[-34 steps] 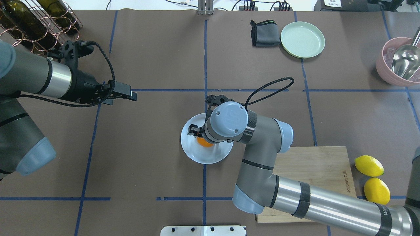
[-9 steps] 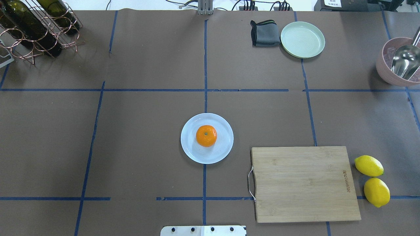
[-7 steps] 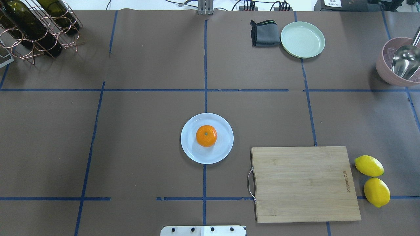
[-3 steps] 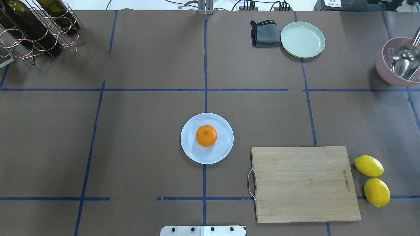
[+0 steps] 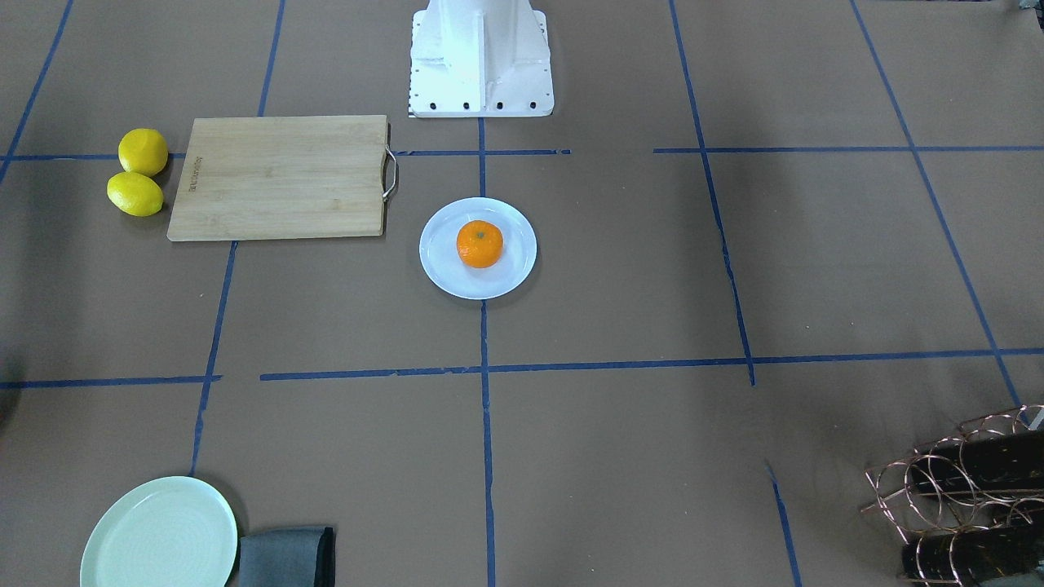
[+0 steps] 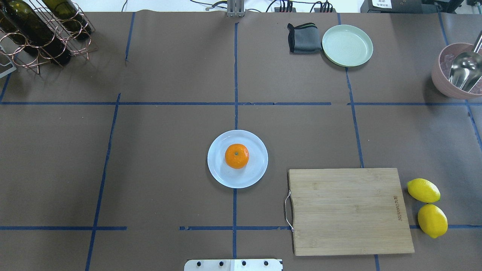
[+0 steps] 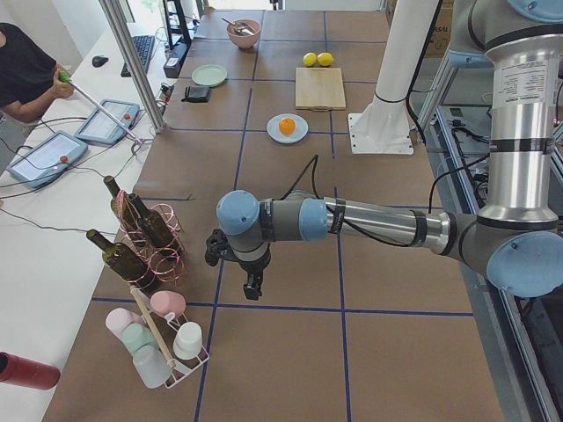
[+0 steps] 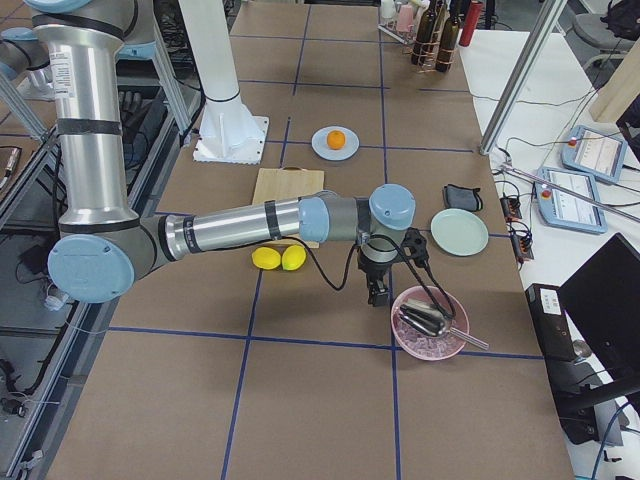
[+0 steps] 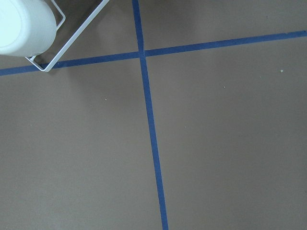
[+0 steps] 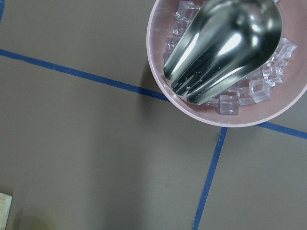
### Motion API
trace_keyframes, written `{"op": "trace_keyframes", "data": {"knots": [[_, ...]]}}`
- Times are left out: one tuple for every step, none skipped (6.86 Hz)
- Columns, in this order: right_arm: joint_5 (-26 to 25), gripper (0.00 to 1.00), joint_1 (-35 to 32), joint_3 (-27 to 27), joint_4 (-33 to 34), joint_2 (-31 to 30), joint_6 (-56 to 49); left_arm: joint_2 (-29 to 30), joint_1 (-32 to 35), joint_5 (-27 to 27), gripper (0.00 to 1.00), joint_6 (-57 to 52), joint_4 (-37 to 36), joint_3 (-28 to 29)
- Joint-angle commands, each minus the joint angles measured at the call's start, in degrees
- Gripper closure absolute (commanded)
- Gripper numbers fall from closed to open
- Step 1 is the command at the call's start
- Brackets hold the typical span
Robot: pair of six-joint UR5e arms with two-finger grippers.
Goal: Pick orange to plate
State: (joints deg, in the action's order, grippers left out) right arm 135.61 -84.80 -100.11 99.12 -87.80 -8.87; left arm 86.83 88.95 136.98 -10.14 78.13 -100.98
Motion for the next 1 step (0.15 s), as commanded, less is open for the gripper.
{"op": "trace_keyframes", "data": {"knots": [[0.0,0.0,-0.02,0.0,0.02,0.0,0.0,0.79,0.0,-0.04,0.0,0.03,-0.43,-0.18]]}}
